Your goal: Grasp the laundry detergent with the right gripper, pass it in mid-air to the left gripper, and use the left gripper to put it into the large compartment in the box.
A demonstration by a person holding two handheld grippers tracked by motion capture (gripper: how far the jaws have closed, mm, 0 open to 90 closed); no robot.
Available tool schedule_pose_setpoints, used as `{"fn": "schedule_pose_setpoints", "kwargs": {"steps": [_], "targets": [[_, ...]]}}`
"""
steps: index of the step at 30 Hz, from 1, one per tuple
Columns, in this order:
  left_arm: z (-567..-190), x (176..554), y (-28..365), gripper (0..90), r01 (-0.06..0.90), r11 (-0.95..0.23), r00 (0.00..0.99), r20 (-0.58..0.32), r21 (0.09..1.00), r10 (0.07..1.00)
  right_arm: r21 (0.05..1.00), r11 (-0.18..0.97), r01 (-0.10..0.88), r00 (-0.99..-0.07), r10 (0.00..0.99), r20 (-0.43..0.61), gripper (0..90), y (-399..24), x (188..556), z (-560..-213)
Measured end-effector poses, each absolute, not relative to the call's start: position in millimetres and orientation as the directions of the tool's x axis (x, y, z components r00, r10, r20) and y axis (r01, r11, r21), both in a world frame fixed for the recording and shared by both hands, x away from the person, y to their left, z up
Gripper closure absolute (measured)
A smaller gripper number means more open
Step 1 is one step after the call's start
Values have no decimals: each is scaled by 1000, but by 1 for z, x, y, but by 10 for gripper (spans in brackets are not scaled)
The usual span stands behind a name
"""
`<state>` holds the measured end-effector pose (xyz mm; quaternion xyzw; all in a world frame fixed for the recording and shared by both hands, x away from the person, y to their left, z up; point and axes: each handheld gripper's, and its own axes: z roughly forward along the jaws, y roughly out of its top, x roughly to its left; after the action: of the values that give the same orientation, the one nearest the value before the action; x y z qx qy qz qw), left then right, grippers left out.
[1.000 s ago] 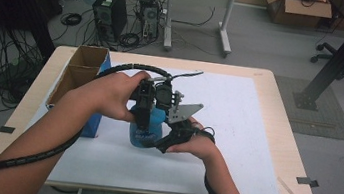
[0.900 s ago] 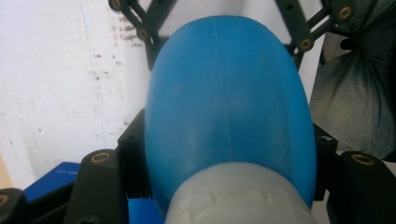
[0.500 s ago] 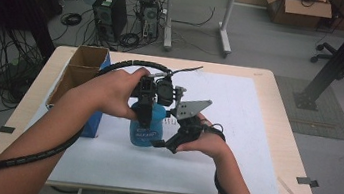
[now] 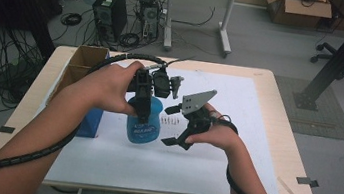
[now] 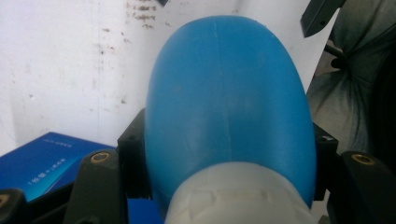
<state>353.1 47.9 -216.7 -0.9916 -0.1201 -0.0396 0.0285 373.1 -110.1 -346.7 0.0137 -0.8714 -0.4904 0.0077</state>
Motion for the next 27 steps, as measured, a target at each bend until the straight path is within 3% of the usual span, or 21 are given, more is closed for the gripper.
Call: {"fn": "schedule_pose_setpoints", "kwargs": {"steps": [19, 27], "targets": [[-188, 364, 69, 377, 466, -884, 883, 42, 27, 467, 731, 683, 4, -1000, -4, 10, 13, -143, 379, -327], [-166, 368, 80, 377, 551, -834, 831, 69, 42, 552, 691, 722, 31, -1000, 18, 26, 15, -159, 381, -327]]}}
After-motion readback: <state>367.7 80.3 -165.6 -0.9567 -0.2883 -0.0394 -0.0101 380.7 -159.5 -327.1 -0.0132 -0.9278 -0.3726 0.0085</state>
